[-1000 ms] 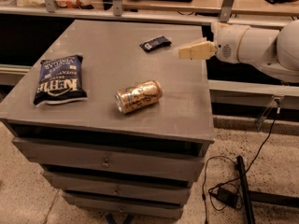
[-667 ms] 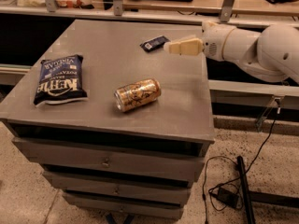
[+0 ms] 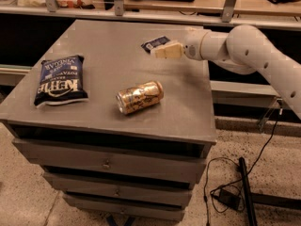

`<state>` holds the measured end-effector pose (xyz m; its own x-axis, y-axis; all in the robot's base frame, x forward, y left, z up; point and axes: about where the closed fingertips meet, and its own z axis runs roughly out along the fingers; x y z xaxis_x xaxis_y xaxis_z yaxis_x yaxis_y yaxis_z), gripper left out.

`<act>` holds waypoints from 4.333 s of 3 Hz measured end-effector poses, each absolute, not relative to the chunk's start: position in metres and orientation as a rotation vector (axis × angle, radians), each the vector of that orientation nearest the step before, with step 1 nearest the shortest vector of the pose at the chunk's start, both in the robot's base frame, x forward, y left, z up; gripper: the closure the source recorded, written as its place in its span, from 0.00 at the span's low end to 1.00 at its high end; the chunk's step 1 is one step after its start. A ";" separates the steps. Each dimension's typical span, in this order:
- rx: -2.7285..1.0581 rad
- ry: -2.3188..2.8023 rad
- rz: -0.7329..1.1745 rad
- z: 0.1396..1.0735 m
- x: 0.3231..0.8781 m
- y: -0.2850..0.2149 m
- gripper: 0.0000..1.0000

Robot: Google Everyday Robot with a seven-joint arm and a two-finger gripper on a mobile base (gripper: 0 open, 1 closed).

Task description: Move rxbar blueberry near orange can

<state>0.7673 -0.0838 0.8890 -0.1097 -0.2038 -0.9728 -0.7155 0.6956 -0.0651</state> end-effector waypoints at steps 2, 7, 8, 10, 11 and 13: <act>-0.720 1.717 0.443 0.865 0.813 -0.064 0.00; -0.647 1.801 0.428 0.838 0.854 -0.053 0.48; -0.674 1.803 0.424 0.841 0.858 -0.049 0.73; -0.679 1.745 0.429 0.894 0.824 -0.080 1.00; -0.666 1.749 0.403 0.914 0.786 -0.104 1.00; -0.803 1.737 0.531 0.932 0.711 -0.122 1.00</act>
Offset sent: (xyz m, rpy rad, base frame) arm 0.0730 0.0207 -0.0337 -0.0345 0.0466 -0.1455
